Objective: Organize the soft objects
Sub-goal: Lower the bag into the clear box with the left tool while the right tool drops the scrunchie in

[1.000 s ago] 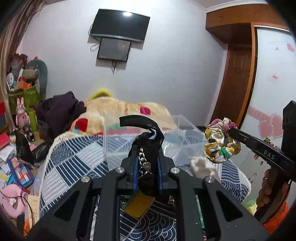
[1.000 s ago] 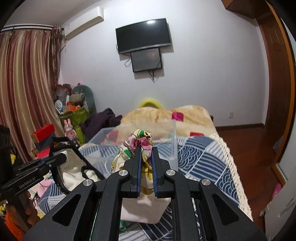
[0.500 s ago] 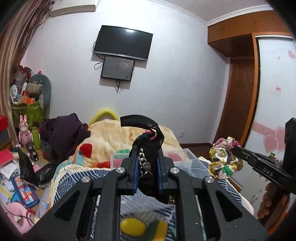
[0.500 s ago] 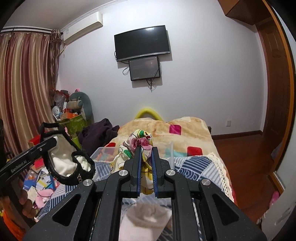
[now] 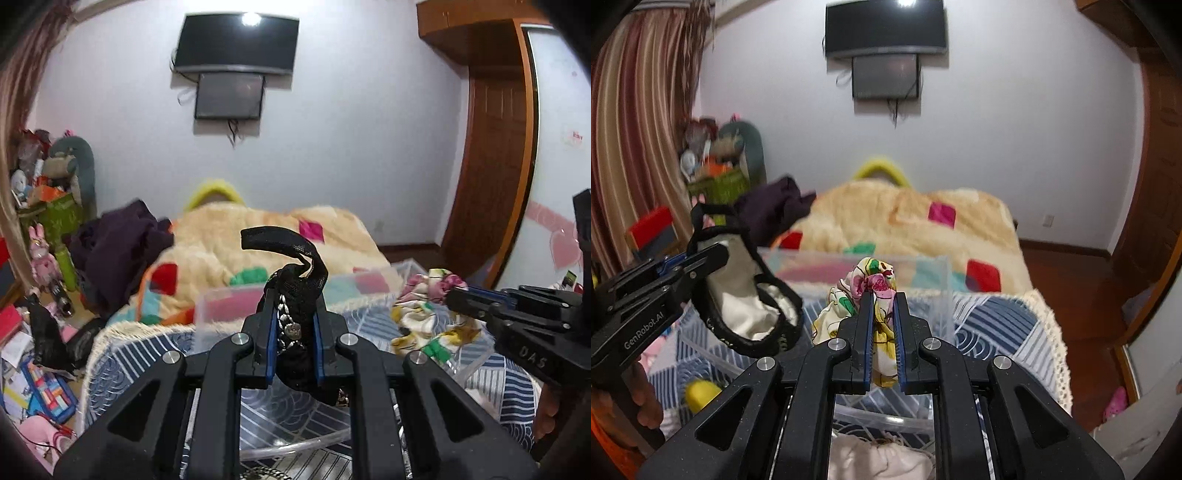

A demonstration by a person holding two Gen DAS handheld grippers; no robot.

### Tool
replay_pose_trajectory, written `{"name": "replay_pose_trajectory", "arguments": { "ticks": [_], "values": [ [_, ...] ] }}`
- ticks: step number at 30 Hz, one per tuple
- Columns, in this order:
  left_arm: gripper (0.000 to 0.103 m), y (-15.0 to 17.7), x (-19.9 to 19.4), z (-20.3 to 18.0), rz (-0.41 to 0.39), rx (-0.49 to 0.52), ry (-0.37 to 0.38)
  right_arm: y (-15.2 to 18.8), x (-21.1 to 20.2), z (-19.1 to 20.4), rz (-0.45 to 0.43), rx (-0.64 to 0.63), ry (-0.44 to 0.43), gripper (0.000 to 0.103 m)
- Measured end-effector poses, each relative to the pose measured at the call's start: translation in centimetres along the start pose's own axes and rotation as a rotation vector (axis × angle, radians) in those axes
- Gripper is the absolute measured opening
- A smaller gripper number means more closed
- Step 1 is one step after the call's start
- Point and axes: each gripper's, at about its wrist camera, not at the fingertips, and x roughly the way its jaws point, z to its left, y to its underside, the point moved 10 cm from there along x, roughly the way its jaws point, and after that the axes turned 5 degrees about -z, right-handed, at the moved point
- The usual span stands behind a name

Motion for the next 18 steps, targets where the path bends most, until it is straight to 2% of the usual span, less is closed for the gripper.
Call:
{"name": "replay_pose_trajectory", "arguments": {
  "ticks": [4,7,13,16,18],
  "values": [
    [0.015,1.8,1.6,-0.7,0.09,0.001,0.045,0.9,0.7,0.4,0.057,-0.023,-0.017,0.009],
    [0.015,3.0,2.1,-0.7,0.14,0.008,0.051,1.5,0.9,0.6,0.092,-0.042,-0.033,0.009],
    [0.018,3.8,1.4,-0.5,0.186,-0.021,0.077,2.0,0.4,0.9,0.125,-0.069,-0.056,0.012],
    [0.026,3.8,0.4,-0.7,0.189,-0.018,0.098,1.8,-0.2,1.0,0.118,-0.075,-0.065,0.024],
    [0.029,3.6,-0.3,-0.7,0.186,-0.013,0.107,1.6,-0.7,0.9,0.102,-0.075,-0.063,0.037]
  ]
}}
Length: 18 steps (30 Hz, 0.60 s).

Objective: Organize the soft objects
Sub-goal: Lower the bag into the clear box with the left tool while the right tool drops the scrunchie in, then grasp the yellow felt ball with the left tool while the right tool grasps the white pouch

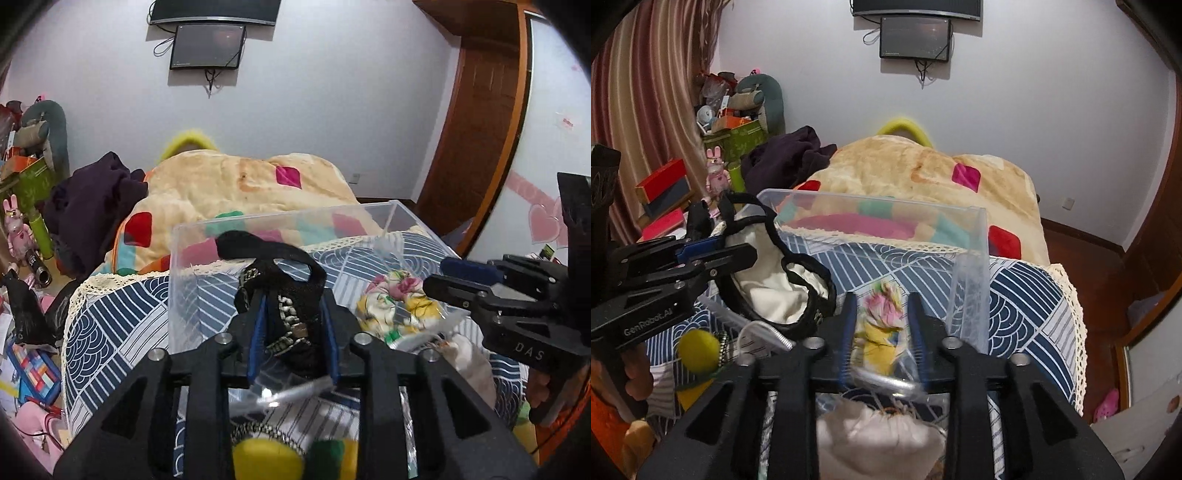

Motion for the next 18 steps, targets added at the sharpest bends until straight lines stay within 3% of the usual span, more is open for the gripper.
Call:
{"name": "replay_pose_trajectory", "arguments": {
  "ticks": [2,4,7,11,18],
  "values": [
    [0.033,-0.1,-0.9,-0.2,-0.008,0.001,0.01,-0.4,-0.9,0.0,-0.029,0.001,0.0,0.043],
    [0.047,-0.4,-2.0,-0.3,-0.023,-0.003,0.02,-0.9,-1.9,0.0,-0.061,0.006,0.001,0.046],
    [0.056,-1.0,-3.9,-0.5,-0.069,0.001,0.021,-1.5,-3.5,-0.1,-0.108,0.013,0.005,0.051],
    [0.069,-1.4,-6.4,-0.5,-0.123,0.017,-0.001,-2.3,-6.2,-0.2,-0.204,0.03,0.032,0.087],
    [0.087,0.9,-8.8,-0.1,-0.143,0.032,-0.056,-0.7,-7.7,-0.5,-0.24,0.056,0.055,0.099]
  ]
}}
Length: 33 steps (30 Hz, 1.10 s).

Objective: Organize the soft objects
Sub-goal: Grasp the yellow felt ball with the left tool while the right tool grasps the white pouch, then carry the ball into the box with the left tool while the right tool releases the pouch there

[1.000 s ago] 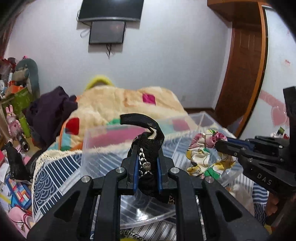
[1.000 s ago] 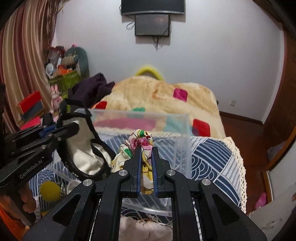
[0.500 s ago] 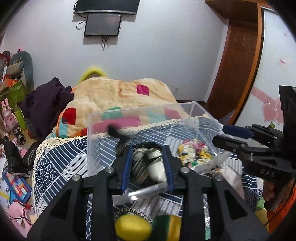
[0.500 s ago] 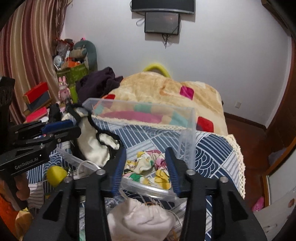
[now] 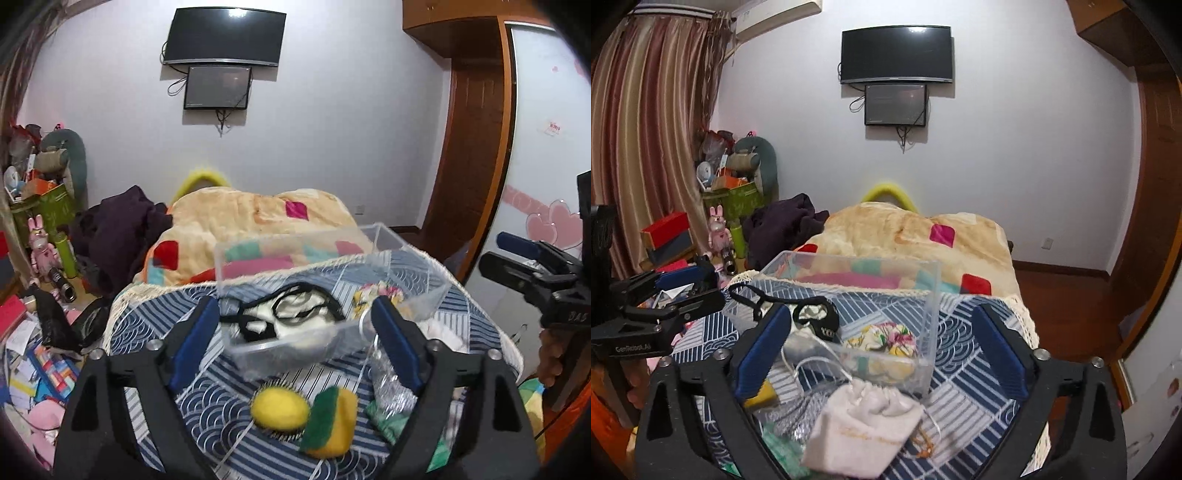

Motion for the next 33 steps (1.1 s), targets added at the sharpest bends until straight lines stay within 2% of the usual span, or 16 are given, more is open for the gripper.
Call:
{"name": "replay_pose_trajectory", "arguments": {
  "ticks": [7,11,13,19,22,24,29,33],
  "values": [
    [0.087,4.8,0.9,1.1,0.085,-0.022,-0.026,5.3,0.7,0.4,0.104,0.005,0.007,0.099],
    [0.086,7.4,1.8,1.5,0.137,-0.033,-0.036,7.9,1.4,0.7,0.163,0.023,-0.018,0.099],
    [0.076,8.2,2.0,1.5,0.148,-0.031,-0.039,8.9,1.8,0.6,0.185,0.037,-0.02,0.098],
    [0.054,9.6,3.0,1.1,0.184,-0.053,0.001,10.6,1.9,-0.2,0.238,0.118,-0.054,0.075],
    [0.043,9.8,3.1,1.0,0.18,-0.043,-0.004,11.2,1.9,-0.1,0.256,0.145,-0.073,0.058],
    [0.041,9.8,2.9,0.9,0.176,-0.039,-0.005,11.5,1.9,-0.2,0.268,0.154,-0.076,0.04],
    [0.04,9.3,1.8,0.9,0.149,-0.044,-0.006,11.0,1.1,-0.5,0.238,0.162,-0.073,0.023],
    [0.04,8.3,0.6,0.9,0.117,-0.046,-0.006,10.2,0.4,-1.1,0.21,0.16,-0.054,0.019]
  ]
}}
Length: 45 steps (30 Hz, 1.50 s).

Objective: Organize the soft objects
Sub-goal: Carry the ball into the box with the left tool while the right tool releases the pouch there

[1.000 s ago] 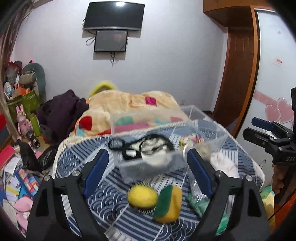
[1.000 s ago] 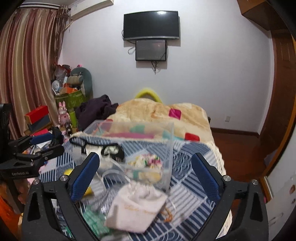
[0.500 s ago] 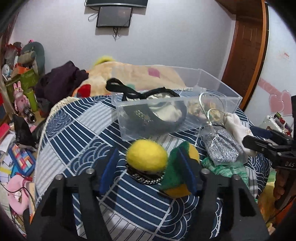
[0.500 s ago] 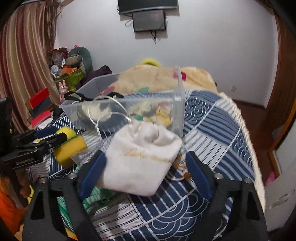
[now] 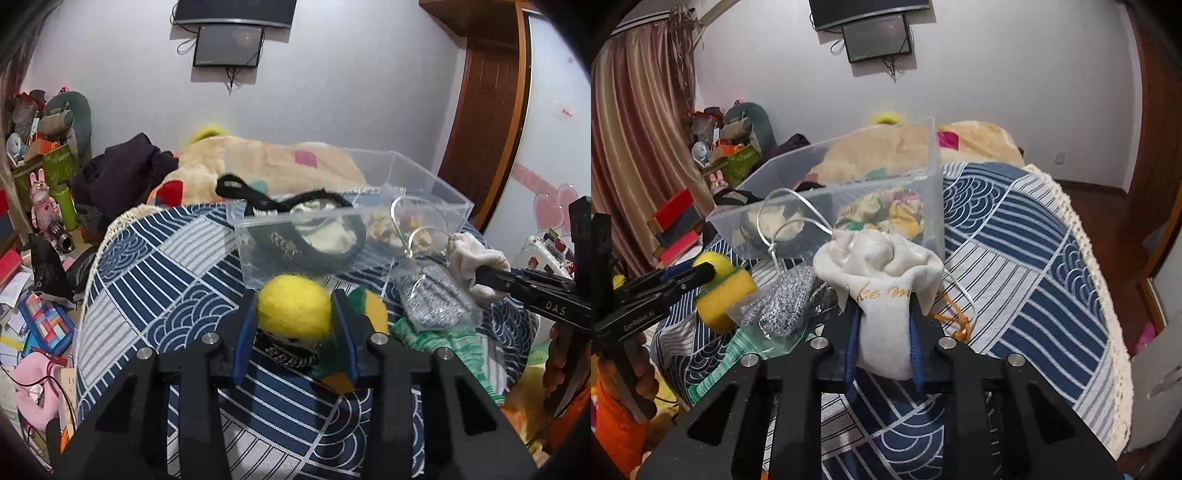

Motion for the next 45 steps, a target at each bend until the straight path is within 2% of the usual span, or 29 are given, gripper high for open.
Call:
{"name": "replay_pose_trajectory", "arguments": {
  "ticks": [6,13,20,27,33,40,45],
  "values": [
    [0.04,-2.2,-1.7,-0.1,-0.058,-0.012,0.013,-1.6,-1.7,-0.4,-0.059,0.006,0.008,0.014],
    [0.04,-5.2,-2.7,-0.8,-0.125,-0.006,0.028,-4.9,-4.0,0.6,-0.158,-0.021,0.006,0.014],
    [0.04,-8.5,-2.4,-1.4,-0.18,-0.001,0.039,-8.9,-4.6,1.8,-0.251,-0.045,-0.006,0.014],
    [0.04,-10.8,-0.7,-1.7,-0.184,-0.007,0.044,-12.2,-3.7,3.3,-0.306,-0.07,-0.013,0.014],
    [0.04,-10.9,2.0,-2.1,-0.141,0.007,0.035,-12.7,-0.7,4.9,-0.27,-0.106,-0.018,0.014],
    [0.04,-8.9,6.2,-2.3,-0.042,0.046,0.002,-10.7,4.0,5.2,-0.144,-0.145,0.008,0.014],
    [0.04,-7.6,8.4,-2.1,0.018,0.038,-0.005,-9.4,6.2,4.6,-0.062,-0.152,0.023,0.014]
  ]
}}
